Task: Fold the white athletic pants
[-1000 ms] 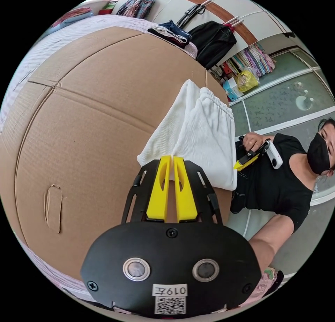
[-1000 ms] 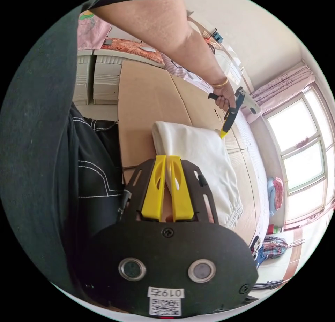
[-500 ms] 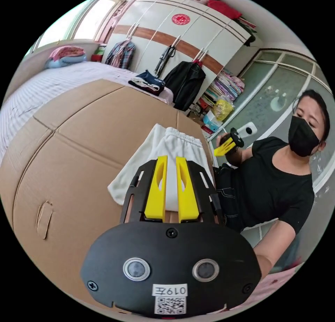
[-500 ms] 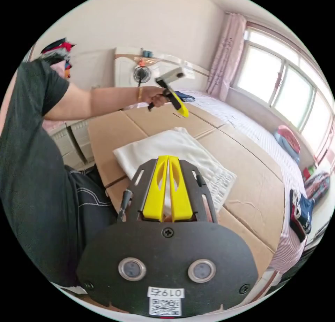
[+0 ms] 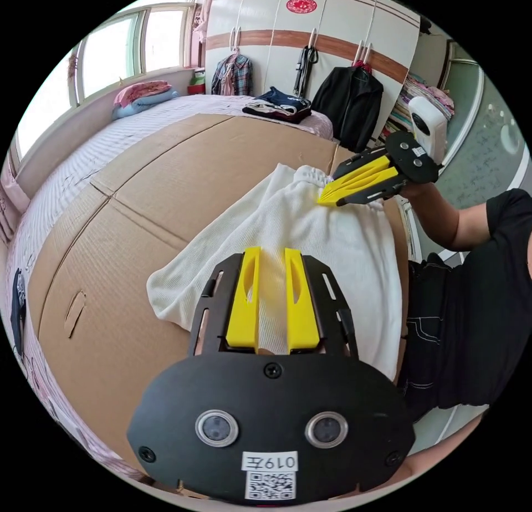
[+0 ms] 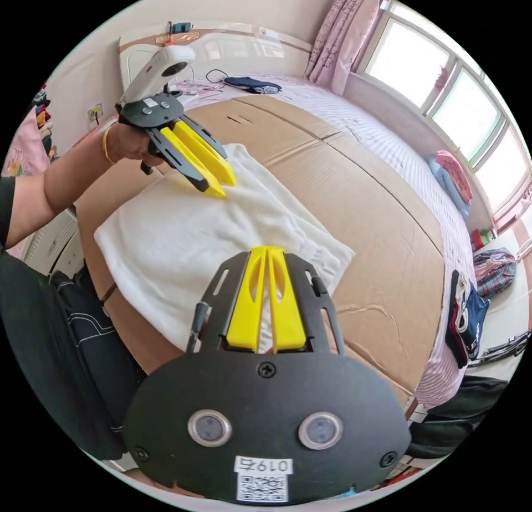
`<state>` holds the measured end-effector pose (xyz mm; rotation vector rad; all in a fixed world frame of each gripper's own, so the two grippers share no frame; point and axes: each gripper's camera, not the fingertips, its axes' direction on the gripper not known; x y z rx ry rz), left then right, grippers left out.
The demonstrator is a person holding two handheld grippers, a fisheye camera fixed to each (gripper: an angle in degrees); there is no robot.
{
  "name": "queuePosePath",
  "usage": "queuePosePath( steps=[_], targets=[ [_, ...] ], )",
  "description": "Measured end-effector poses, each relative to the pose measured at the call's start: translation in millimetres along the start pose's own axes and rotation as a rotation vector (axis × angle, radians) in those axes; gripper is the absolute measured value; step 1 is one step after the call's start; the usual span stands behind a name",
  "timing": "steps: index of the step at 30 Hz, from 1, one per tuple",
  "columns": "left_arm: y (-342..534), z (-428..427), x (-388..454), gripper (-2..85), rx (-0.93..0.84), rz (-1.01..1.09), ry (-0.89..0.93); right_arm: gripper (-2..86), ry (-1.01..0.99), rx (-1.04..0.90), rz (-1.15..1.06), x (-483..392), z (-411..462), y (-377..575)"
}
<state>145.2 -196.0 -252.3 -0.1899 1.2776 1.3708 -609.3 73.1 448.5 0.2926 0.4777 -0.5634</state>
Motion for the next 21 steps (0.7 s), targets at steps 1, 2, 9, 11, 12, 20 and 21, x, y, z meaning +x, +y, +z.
queuePosePath(
  steps=[1, 2, 9, 11, 12, 20, 21],
  targets=[
    [5, 3, 4, 5.9, 0.000, 0.002, -0.003, -1.0, -0.015, 0.012, 0.003, 11, -4, -1],
    [9, 6, 8, 6.1, -0.003, 0.007, -0.012, -1.0, -0.024, 0.015, 0.005, 21, -6, -3],
    [31, 12, 32, 6.9, 0.008, 0.009, -0.032, -0.8, -0.045, 0.035, 0.009, 77, -26, -30],
    [43, 1, 38, 7.4, 0.058, -0.025, -0.045, -0.3, -0.067, 0.076, 0.009, 108, -46, -43],
    [47, -4, 39, 7.5, 0.079, -0.038, -0.041, -0.1, -0.074, 0.092, 0.017, 118, -51, -46],
    [91, -21, 99, 9.2, 0.191, -0.057, -0.084, 9.8, -0.367, 0.014, -0.009, 258, -27, -164],
    [93, -20, 103, 9.3, 0.190, -0.054, -0.087, 9.8, -0.377, 0.001, -0.012, 266, -22, -174]
  ],
)
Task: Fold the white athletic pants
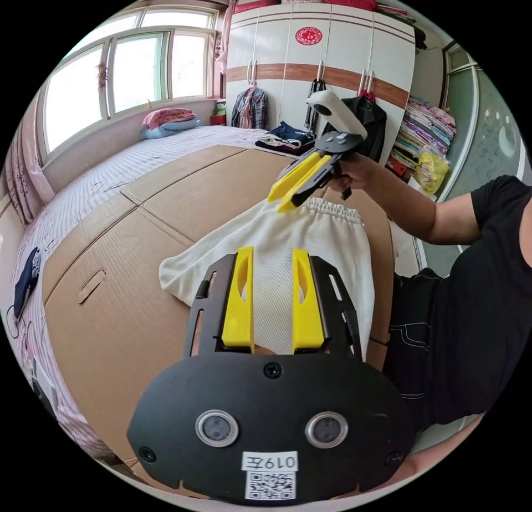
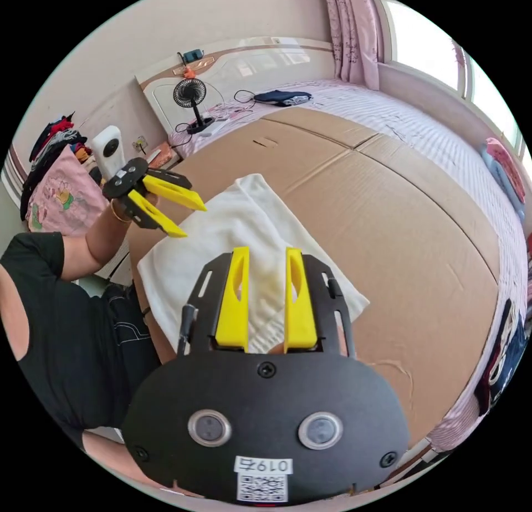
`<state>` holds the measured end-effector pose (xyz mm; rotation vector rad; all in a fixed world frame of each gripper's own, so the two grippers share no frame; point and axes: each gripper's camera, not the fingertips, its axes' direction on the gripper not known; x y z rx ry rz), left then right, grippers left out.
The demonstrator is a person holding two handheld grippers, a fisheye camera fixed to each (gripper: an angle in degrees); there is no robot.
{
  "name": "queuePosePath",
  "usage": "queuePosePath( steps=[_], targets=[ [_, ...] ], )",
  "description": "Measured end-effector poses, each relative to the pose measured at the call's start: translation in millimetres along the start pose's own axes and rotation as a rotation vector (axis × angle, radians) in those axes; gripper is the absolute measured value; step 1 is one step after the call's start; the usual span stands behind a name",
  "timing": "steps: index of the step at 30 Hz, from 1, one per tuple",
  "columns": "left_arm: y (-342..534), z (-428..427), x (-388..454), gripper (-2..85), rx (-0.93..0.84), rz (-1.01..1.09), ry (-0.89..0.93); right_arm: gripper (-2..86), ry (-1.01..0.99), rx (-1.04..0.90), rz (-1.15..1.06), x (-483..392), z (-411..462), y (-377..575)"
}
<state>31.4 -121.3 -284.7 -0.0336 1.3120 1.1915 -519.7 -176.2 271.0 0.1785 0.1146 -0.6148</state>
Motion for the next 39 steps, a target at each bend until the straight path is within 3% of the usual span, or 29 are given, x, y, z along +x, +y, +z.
queuePosePath(
  steps=[11, 14, 22, 29, 33, 39],
  targets=[
    [21, 15, 23, 11.8, -0.048, 0.039, -0.002, 10.8, -0.434, -0.276, 0.029, 173, 20, -152],
    [25, 21, 19, 12.3, -0.076, 0.029, -0.007, 6.9, -0.494, -0.299, 0.041, 208, 22, -169],
    [25, 29, 14, 12.6, -0.092, 0.031, 0.002, 2.9, -0.564, -0.266, 0.060, 282, 11, -205],
    [14, 31, 6, 12.6, -0.092, 0.024, 0.006, 8.3, -0.687, -0.205, 0.084, 341, -20, -226],
    [6, 31, 1, 12.6, -0.097, 0.027, 0.001, 8.6, -0.687, -0.270, 0.105, 364, -17, -232],
    [-10, 29, -10, 12.6, -0.100, 0.018, -0.016, 3.1, -0.659, -0.273, 0.055, 379, -16, -248]
  ],
)
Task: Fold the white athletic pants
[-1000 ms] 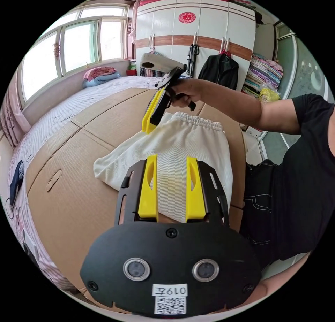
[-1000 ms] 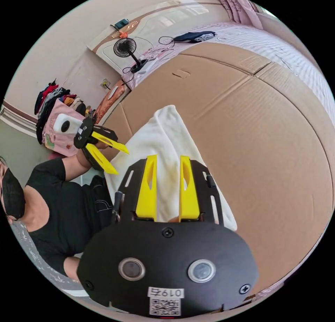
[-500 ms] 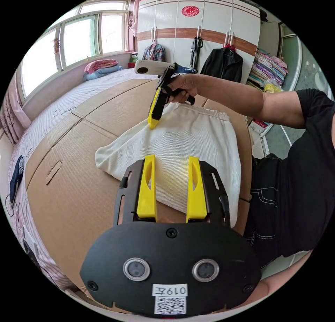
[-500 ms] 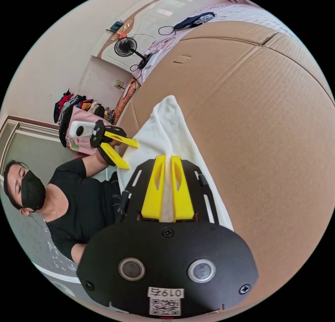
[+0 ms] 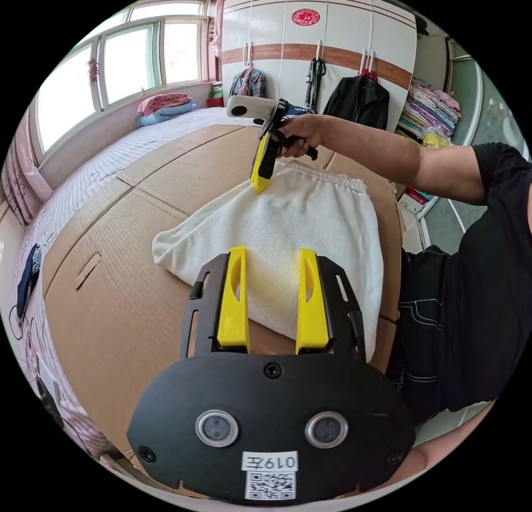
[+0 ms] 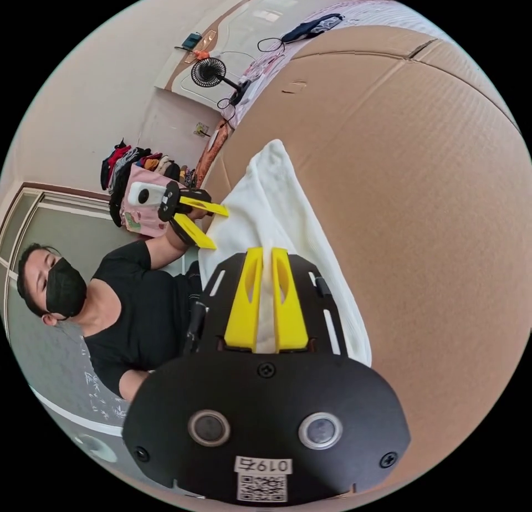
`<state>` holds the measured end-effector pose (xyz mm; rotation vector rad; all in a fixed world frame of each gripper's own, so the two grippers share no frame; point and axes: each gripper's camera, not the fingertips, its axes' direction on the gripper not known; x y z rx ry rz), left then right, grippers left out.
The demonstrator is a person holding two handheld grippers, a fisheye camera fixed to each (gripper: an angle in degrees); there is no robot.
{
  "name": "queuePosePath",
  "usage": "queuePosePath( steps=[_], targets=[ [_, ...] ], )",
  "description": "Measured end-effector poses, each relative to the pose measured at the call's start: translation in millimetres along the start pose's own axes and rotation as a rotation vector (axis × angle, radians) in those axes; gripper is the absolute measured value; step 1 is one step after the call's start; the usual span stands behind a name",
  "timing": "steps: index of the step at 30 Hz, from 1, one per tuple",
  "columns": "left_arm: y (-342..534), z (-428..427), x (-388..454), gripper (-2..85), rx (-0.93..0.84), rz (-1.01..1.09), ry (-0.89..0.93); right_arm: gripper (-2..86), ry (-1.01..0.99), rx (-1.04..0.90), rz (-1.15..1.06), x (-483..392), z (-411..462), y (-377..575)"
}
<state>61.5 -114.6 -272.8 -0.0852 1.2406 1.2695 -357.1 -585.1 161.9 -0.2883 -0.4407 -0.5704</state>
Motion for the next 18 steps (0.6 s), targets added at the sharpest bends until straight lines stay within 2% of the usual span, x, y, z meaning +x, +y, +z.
queuePosePath(
  steps=[3, 7, 13, 16, 18],
  targets=[
    [-10, -1, -7, 12.5, -0.010, -0.001, -0.008, 2.7, -0.008, 0.005, 0.011, 13, -7, -6],
    [-24, -6, -23, 12.5, 0.003, -0.008, -0.004, 6.3, -0.100, 0.045, 0.007, 30, -18, -4],
    [-57, -44, -75, 12.6, 0.176, -0.082, -0.010, 8.5, -0.129, 0.065, 0.007, 44, -36, 6],
    [-87, -33, -126, 12.7, 0.103, -0.066, 0.015, 8.3, -0.123, 0.029, 0.003, 48, -29, -1],
    [-103, -15, -159, 12.7, 0.030, -0.050, 0.101, 8.0, -0.128, 0.013, 0.003, 51, -23, -4]
  ],
)
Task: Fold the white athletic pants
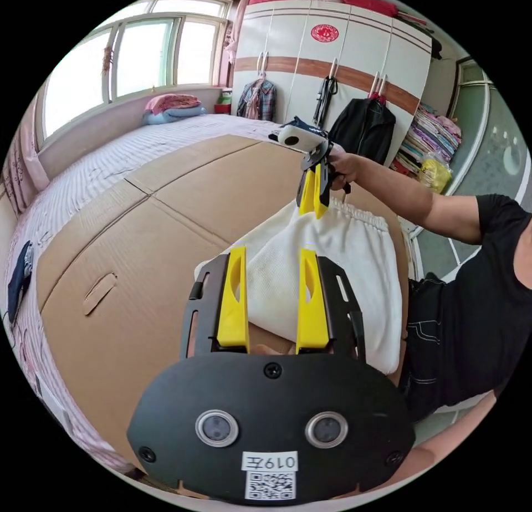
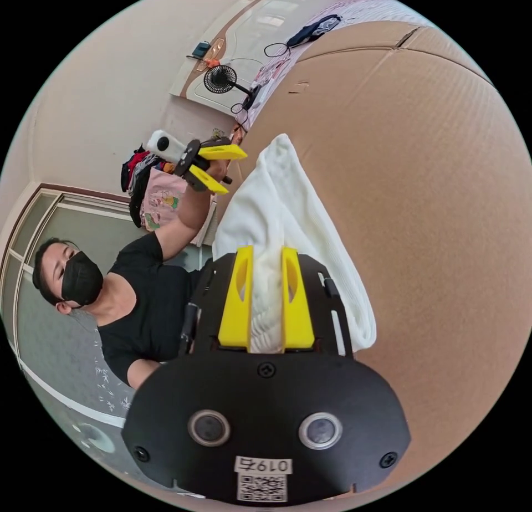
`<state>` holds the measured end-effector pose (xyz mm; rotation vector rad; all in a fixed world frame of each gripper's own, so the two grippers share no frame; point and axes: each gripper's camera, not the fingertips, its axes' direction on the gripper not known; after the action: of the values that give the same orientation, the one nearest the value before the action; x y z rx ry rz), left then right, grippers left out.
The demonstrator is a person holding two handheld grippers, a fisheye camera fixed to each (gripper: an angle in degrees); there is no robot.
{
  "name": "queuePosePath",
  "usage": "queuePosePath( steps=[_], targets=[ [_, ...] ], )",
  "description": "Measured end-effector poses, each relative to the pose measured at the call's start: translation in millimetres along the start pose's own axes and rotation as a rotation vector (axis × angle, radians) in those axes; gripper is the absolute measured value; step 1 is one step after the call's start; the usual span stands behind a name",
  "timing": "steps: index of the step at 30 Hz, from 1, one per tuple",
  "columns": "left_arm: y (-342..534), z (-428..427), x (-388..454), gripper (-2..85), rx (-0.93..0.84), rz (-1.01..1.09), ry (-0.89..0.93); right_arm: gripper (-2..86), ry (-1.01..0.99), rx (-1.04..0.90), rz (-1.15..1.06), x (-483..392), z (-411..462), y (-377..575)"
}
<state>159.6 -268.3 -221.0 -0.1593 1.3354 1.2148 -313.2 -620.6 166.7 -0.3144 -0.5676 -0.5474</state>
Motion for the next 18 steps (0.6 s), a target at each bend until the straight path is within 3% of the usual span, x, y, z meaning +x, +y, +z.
queuePosePath(
  steps=[5, 14, 18],
  targets=[
    [-40, 11, -77, 12.3, -0.080, 0.007, 0.234, 7.2, -0.044, 0.017, 0.007, 18, -1, -2],
    [-103, 44, -134, 6.9, -0.341, 0.095, 0.409, 1.3, -0.046, 0.022, -0.025, 35, 0, -6],
    [-123, 43, -153, 3.4, -0.356, 0.112, 0.451, -0.1, -0.028, 0.038, -0.030, 39, 3, -2]
  ],
)
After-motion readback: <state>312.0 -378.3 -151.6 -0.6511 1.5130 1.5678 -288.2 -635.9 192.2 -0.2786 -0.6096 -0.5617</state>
